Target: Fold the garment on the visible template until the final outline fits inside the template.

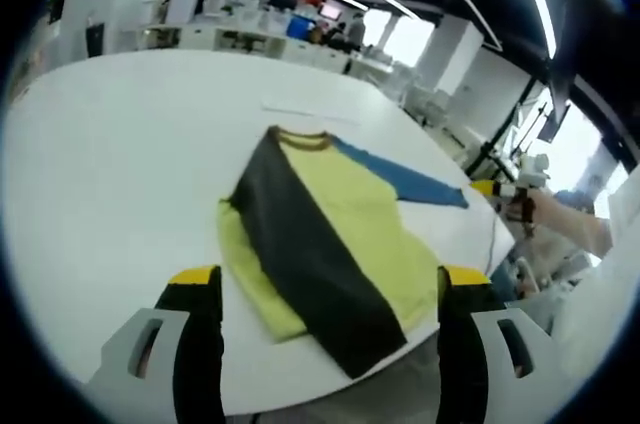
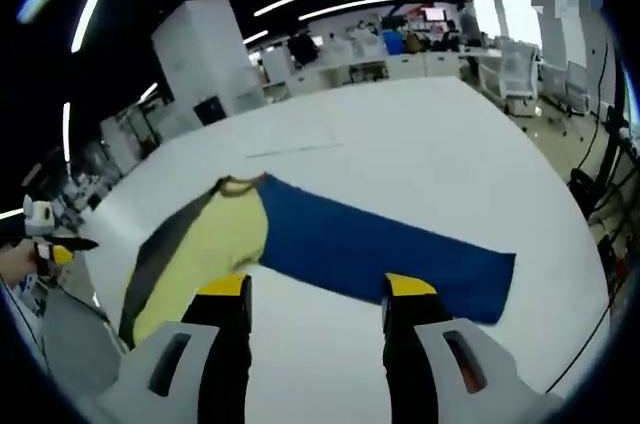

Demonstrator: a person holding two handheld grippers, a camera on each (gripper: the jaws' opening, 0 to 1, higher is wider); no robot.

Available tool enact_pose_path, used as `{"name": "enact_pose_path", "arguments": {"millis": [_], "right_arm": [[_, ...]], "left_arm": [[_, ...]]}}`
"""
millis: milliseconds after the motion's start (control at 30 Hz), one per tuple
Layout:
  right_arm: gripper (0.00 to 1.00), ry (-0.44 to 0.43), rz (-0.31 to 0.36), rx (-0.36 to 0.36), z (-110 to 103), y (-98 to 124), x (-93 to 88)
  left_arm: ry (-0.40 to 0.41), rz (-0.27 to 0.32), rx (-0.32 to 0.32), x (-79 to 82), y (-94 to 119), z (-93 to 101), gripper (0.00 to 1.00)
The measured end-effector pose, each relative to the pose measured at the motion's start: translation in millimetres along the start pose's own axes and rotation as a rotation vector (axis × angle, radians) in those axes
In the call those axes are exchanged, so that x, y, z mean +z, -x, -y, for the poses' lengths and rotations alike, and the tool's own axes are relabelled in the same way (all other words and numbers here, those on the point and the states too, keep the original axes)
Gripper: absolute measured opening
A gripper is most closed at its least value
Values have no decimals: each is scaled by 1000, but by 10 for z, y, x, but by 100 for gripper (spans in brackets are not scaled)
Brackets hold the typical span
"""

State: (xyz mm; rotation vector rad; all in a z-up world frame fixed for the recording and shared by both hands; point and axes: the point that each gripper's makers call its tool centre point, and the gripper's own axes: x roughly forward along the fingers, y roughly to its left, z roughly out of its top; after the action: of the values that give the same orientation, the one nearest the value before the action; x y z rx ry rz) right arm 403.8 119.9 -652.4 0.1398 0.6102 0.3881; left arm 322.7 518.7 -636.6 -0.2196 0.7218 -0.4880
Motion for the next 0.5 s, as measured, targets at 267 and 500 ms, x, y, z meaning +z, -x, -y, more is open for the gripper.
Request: {"name": "enact_pose_path", "arguments": {"millis": [267, 500], "right_arm": [[62, 7, 30, 18, -182, 114, -31], [70, 40, 15, 24, -314, 208, -138]], "left_arm": [[-9, -4, -9, -24, 58, 36, 85], [-16, -9, -18, -44, 96, 42, 85]]}}
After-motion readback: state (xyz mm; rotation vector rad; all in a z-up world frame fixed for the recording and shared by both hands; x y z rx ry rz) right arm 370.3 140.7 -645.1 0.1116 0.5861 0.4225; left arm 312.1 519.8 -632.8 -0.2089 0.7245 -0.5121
